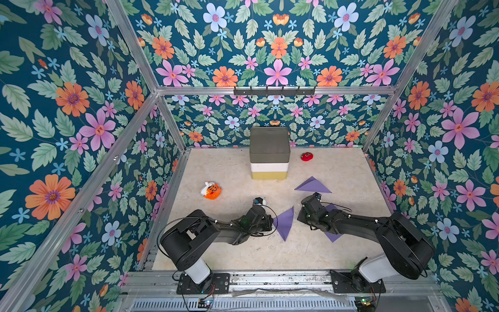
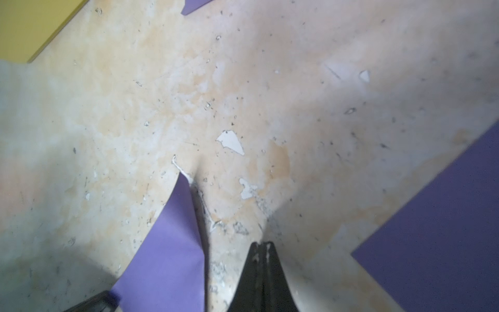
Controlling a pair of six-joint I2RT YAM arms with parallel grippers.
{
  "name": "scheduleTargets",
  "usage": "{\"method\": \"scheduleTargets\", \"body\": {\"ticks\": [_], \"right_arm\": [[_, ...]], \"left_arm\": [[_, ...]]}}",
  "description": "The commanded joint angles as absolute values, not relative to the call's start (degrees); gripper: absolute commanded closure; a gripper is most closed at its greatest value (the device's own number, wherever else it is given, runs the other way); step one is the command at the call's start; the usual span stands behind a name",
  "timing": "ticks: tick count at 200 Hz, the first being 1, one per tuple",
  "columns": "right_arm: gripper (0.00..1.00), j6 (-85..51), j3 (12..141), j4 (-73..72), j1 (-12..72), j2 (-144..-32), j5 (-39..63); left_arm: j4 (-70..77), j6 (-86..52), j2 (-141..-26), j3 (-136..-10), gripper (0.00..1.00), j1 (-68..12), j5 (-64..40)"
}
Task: Fold the square paper diagonally
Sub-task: Fold the paper at the center of the board.
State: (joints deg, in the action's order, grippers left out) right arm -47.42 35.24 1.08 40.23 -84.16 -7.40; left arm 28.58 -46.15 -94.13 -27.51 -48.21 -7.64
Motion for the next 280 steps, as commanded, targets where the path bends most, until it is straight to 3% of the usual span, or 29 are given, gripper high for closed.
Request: {"method": "scheduleTargets", "body": {"ticks": [1,38,93,171,217,280], "right_arm": [[0.97,-45.32,35.30,-1.87,40.21,-82.22,-1.92],[0.96,-47.51,34.70,-11.62,40.24,-82.45,3.57],[0.96,-47.26,36.73,-12.74,40.15,-88.37,2.43],[0.98,-45.06,38.40,-4.36,39.06,-94.16,-7.08],[0.98,-43.60,38.11,0.10,36.49,-92.13,-9.92],[0.97,-44.68,36.24,-14.19,36.52,-88.30,6.55]], "left_arm": [[10.81,-45.58,-95.20,-26.63,1.00,-48.16,-6.07],[10.71,-45.66,-95.12,-26.63,1.00,-48.16,-6.06],[10.68,-45.62,-95.21,-26.76,1.00,-48.16,-6.22],[10.39,-45.56,-95.19,-26.80,1.00,-48.16,-6.06],[10.11,-45.38,-94.76,-26.46,1.00,-48.22,-6.08],[10.20,-45.35,-94.61,-26.81,1.00,-48.25,-5.93]]}}
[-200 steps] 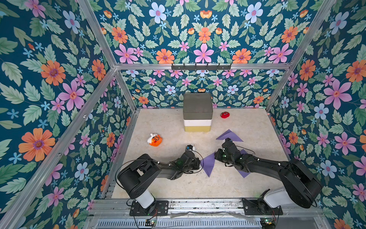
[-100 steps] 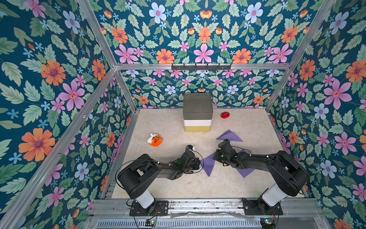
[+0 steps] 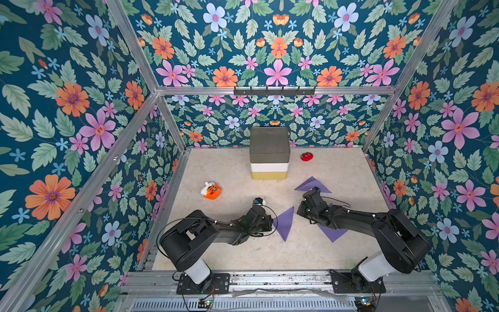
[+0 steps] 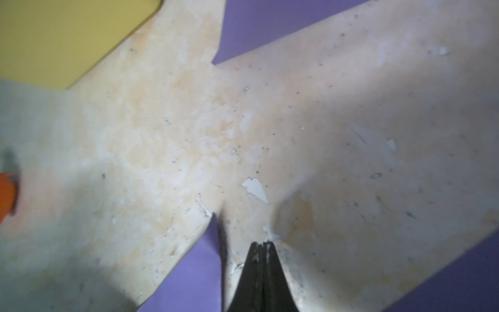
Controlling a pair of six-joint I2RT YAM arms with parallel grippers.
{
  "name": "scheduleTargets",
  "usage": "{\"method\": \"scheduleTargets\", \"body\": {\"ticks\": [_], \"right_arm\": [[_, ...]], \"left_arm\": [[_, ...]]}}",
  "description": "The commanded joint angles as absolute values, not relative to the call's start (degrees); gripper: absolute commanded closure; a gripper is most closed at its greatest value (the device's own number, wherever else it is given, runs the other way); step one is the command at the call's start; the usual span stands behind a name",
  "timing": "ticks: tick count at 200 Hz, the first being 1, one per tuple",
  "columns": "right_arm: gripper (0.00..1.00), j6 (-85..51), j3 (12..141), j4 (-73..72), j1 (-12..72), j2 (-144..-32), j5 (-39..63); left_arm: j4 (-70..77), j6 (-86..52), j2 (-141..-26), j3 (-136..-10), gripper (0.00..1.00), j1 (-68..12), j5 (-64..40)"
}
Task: Fold the square paper diagonally
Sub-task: Fold the paper at the center of the board.
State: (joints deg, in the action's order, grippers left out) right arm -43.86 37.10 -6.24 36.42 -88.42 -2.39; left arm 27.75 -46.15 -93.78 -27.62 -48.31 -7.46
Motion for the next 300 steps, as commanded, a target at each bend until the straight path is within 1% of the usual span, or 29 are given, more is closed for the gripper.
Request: {"method": "scheduleTargets", "body": {"ticks": [1,38,93,121,145,186,206,219,237,253,276,300], "right_arm": [[0.97,-44.84,36.18,-14.43,36.50,-88.31,6.75],[0.97,-46.86,35.16,-19.86,36.47,-89.75,9.73],[0.98,-46.24,34.85,-18.72,36.47,-92.43,7.33],[0.98,-45.79,35.28,-16.99,36.47,-93.46,4.99],[0.98,-45.71,36.42,-12.71,36.24,-93.94,0.50],[0.98,-45.33,37.44,-6.61,34.50,-92.92,-3.26],[0.98,-45.05,37.28,-5.59,34.45,-90.82,-2.47],[0.98,-45.93,36.22,-6.63,34.52,-89.02,0.41],[0.98,-48.03,34.36,-8.74,36.00,-86.18,3.46],[0.97,-50.31,33.21,-9.70,39.04,-83.96,4.34],[0.97,-53.69,32.11,-11.08,44.07,-82.23,4.60],[0.97,-56.73,30.91,-11.31,47.35,-81.27,3.32]], "left_arm": [[10.20,-45.35,-94.59,-26.81,1.00,-48.25,-5.95],[10.37,-45.38,-94.57,-26.54,1.00,-48.25,-5.97],[10.72,-45.55,-95.01,-26.46,1.00,-48.22,-6.11],[10.72,-45.55,-95.06,-26.32,1.00,-48.25,-6.18],[10.70,-45.53,-94.92,-26.28,1.00,-48.23,-6.13],[10.76,-45.68,-94.95,-26.06,1.00,-48.24,-6.07],[10.78,-45.66,-94.84,-26.02,1.00,-48.25,-6.07],[10.80,-45.58,-94.87,-26.10,1.00,-48.25,-6.08],[10.85,-45.45,-94.87,-26.19,1.00,-48.25,-5.98],[10.90,-45.52,-94.97,-26.10,1.00,-48.25,-5.98],[10.98,-45.57,-95.03,-26.10,1.00,-48.23,-6.06],[10.99,-45.53,-94.92,-26.19,1.00,-48.23,-6.07]]}}
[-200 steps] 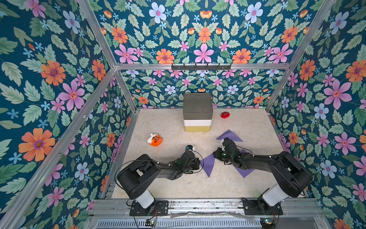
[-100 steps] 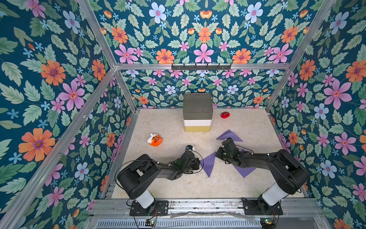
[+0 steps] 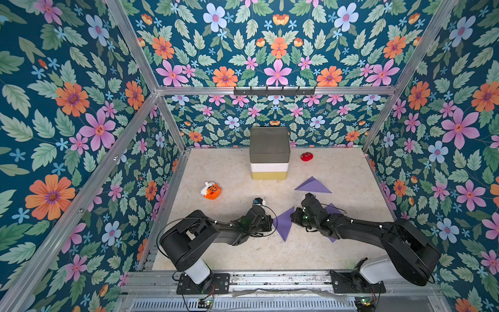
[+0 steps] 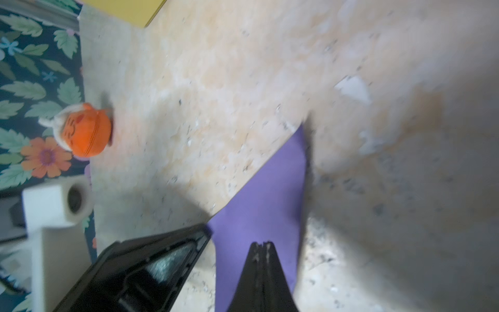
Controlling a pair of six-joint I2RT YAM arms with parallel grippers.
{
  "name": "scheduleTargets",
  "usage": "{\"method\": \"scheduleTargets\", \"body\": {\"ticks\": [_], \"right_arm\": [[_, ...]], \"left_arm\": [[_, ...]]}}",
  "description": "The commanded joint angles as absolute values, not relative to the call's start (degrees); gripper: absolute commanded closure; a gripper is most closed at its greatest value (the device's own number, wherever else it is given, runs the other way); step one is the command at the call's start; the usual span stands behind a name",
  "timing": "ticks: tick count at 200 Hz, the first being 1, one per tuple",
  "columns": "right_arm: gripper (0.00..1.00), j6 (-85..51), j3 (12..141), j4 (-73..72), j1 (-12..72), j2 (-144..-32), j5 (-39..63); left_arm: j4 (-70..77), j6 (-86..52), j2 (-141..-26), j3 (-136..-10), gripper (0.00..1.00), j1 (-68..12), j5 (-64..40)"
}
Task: Fold the square paper diagonally
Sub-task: Fold the paper at the center of the board.
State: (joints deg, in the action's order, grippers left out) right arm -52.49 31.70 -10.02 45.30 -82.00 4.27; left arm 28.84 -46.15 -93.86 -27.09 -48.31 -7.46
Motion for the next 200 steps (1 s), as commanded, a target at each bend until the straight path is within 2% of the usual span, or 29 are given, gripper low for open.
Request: {"method": "scheduleTargets", "body": {"ticks": [1,51,96,142,176,200], "right_arm": [[0.97,-56.84,30.84,-11.28,47.45,-81.24,3.24],[0.97,-58.15,29.49,-11.93,49.15,-84.24,3.53],[0.98,-56.47,31.93,1.49,50.68,-84.99,-2.20],[0.98,-54.86,31.40,10.85,50.71,-79.51,-7.08],[0.97,-54.47,32.43,9.30,50.66,-73.07,-5.76],[0.96,-56.60,31.25,1.99,50.80,-70.59,-1.93]], "left_arm": [[10.99,-45.53,-94.92,-26.19,1.00,-48.24,-6.06],[10.98,-45.36,-95.47,-26.46,1.00,-48.24,-6.33],[10.50,-45.62,-95.22,-26.20,1.00,-48.27,-5.42],[10.53,-45.79,-95.10,-25.65,1.00,-48.25,-4.72],[11.33,-46.06,-95.62,-25.74,1.00,-48.34,-5.62],[11.42,-46.05,-95.49,-25.73,1.00,-48.34,-5.62]]}}
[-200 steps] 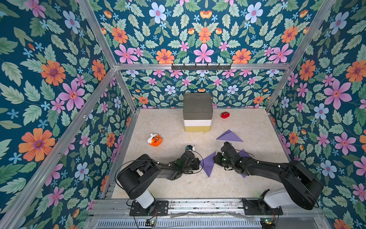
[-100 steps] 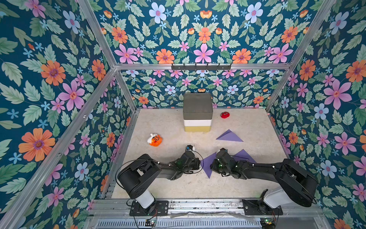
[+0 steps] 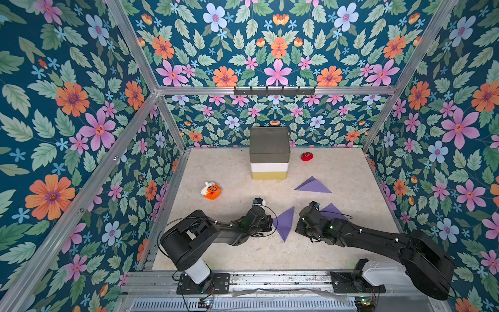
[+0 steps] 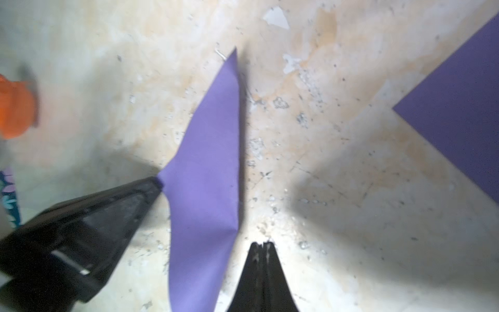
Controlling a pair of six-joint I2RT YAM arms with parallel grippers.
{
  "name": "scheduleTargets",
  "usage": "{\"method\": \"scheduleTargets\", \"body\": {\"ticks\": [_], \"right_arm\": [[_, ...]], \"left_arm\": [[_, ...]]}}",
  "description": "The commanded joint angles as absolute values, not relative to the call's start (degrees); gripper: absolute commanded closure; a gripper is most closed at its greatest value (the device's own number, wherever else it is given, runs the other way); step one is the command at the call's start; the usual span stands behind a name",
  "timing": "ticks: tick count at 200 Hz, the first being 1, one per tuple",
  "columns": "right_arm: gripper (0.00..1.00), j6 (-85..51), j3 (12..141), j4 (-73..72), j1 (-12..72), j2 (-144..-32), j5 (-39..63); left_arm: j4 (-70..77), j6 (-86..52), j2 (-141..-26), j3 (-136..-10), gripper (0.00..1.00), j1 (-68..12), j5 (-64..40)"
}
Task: Fold the square paper diagonally
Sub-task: Fold the paper at the center of the board.
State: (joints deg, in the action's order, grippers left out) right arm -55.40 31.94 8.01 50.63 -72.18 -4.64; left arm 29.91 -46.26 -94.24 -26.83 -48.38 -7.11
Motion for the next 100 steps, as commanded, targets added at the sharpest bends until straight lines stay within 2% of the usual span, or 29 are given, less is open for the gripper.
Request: {"method": "scheduleTargets", "body": {"ticks": [1,26,100], "right_arm": [[0.96,-56.65,31.14,1.61,50.80,-70.49,-1.76],[0.95,-58.09,30.60,-3.54,51.37,-71.62,0.15],[0.97,-56.96,33.30,-3.64,52.91,-81.80,-0.66]], "left_arm": [[11.42,-46.05,-95.47,-25.70,1.00,-48.38,-5.62],[11.43,-46.06,-95.46,-25.67,1.00,-48.37,-5.62],[11.69,-46.32,-95.54,-25.75,1.00,-48.59,-5.83]]}}
